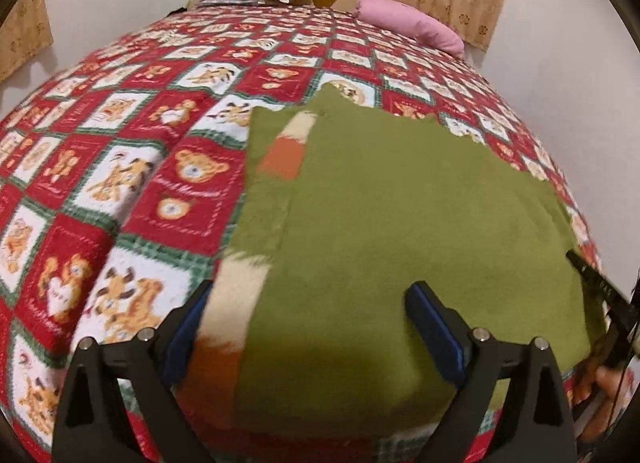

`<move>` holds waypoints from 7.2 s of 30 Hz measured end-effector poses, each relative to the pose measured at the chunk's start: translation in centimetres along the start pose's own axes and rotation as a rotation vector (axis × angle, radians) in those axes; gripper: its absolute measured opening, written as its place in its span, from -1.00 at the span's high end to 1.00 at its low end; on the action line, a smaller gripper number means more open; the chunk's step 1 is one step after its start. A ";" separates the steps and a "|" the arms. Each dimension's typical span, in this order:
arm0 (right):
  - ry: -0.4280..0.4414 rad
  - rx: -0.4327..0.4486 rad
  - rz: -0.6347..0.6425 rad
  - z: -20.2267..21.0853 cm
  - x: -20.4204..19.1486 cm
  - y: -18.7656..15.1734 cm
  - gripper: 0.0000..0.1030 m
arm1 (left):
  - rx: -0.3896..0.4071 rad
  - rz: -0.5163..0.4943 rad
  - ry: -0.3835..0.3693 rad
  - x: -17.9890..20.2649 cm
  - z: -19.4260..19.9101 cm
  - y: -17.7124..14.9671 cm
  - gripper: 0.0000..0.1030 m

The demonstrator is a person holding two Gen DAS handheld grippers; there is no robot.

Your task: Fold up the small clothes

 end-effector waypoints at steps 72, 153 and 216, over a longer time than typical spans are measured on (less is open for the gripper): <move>0.386 -0.063 -0.125 0.8 -9.1 -0.7 0.99 | 0.145 -0.187 -0.189 9.7 -0.3 4.2 0.67; 0.568 -0.241 -0.175 -3.9 4.3 6.5 0.20 | 0.010 -0.410 -0.438 19.2 3.5 -4.6 -0.18; 0.702 -0.400 -0.422 -5.0 0.5 4.1 -0.25 | 0.137 -0.427 -0.627 20.4 3.3 -3.4 0.38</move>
Point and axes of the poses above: each gripper's, at about its wrist camera, not at the fingertips, and z roughly against the way its jaws point, x to its right, y to its top, the point moved 3 cm from there along -z, roughly the way its jaws point, and after that the axes turned 7 degrees about -y, right-handed, at the moved point
